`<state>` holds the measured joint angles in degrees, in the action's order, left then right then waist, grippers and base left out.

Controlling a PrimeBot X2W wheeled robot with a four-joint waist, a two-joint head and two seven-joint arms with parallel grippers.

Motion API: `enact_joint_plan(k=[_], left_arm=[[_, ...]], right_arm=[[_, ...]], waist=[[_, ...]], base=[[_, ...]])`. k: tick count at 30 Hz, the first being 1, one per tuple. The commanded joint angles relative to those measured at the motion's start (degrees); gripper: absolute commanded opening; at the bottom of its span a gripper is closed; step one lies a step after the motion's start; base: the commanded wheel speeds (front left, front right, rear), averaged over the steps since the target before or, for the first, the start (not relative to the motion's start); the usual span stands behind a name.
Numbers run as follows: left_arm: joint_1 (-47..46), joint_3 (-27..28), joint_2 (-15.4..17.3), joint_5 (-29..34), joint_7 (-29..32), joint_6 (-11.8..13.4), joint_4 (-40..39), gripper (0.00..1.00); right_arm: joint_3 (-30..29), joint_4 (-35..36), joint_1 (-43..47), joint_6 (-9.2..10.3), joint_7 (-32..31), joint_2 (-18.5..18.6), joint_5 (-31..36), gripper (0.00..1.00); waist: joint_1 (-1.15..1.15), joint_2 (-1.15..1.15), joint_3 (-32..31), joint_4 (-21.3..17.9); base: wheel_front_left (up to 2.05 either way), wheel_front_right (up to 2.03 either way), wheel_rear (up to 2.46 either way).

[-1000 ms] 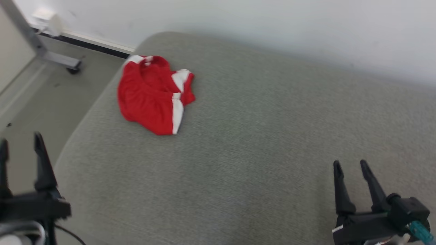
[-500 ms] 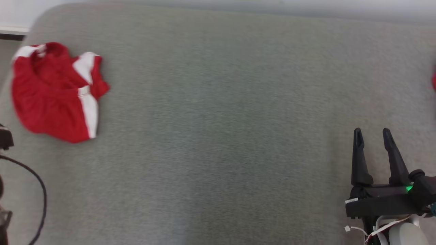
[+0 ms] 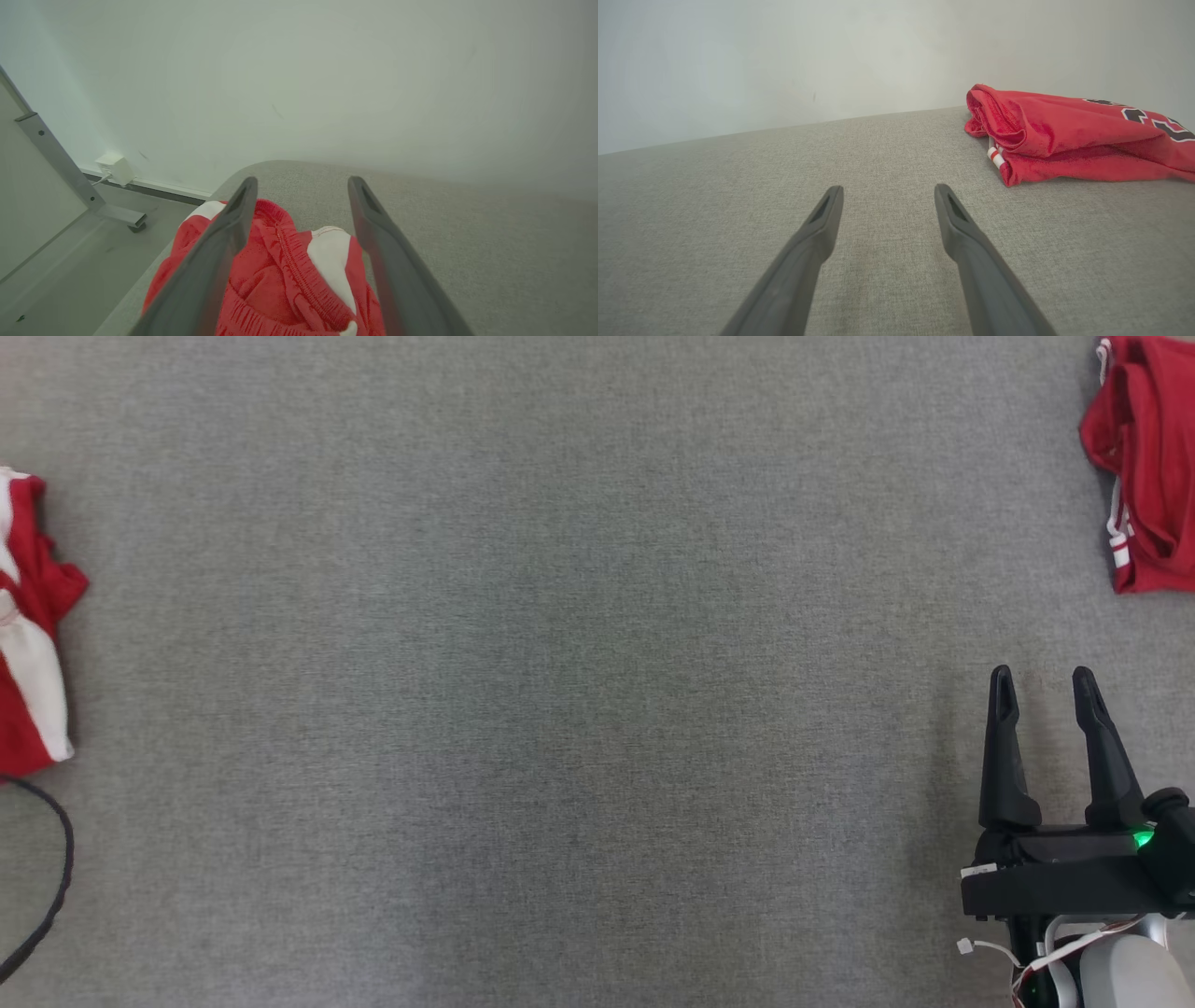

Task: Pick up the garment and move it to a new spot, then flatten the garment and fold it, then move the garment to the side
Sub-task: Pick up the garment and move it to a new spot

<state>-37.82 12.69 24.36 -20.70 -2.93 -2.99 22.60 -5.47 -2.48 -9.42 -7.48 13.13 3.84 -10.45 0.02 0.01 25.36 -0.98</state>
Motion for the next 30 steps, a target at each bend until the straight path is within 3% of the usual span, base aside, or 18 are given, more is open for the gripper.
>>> enact_joint_plan(k=[1, 8, 22, 23, 24, 25, 30], left_arm=[[-0.75, -0.07, 0.77, -0.32, 0.79, -0.33, 2.55, 1.0], [-0.99, -0.45, 3.22, -2.35, 2.67, -2.58, 11.59, 1.0], [-2.59, -7.65, 3.6, -5.56, 11.11, -4.52, 21.72, 1.0], [-2.81, -8.24, 3.54, -5.65, 11.74, -4.55, 22.36, 0.94], [-2.98, -8.64, 3.41, -5.92, 12.34, -4.58, 23.08, 0.1], [-3.0, -9.12, 3.36, -5.72, 12.7, -4.61, 23.67, 0.0], [-4.56, -10.34, 3.88, -5.37, 8.93, -4.66, 23.73, 0.0]], right_arm=[[-0.27, 0.39, -0.51, 0.0, -0.12, -0.03, 0.33, 1.0], [0.07, 1.01, -0.82, 0.0, -0.77, -0.14, 0.87, 1.0], [0.43, 0.71, -1.36, 0.0, -0.92, -0.28, 0.98, 1.0], [0.5, 0.59, -1.42, 0.0, -0.93, -0.28, 1.02, 1.0], [0.59, 0.52, -1.46, 0.0, -0.95, -0.29, 1.01, 1.0], [0.69, 0.43, -1.44, 0.0, -0.95, -0.31, 1.05, 1.0], [0.55, 0.06, -0.72, 0.0, -0.69, -0.37, 0.96, 1.0]], waist=[[-0.02, -0.01, 1.07, -1.0], [-0.02, -0.01, 1.03, -1.14], [-0.02, -0.01, 1.01, -0.95], [-0.02, -0.01, 0.88, -0.97], [-0.02, -0.01, 0.72, -0.98], [-0.02, -0.01, 0.45, -0.99], [-0.02, -0.01, -1.47, -0.61]], base=[[0.0, 0.0, 0.0], [0.0, 0.0, 0.0], [0.0, 0.0, 0.0], [0.0, 0.0, 0.0], [0.0, 0.0, 0.0], [0.0, 0.0, 0.0], [0.0, 0.0, 0.0]])
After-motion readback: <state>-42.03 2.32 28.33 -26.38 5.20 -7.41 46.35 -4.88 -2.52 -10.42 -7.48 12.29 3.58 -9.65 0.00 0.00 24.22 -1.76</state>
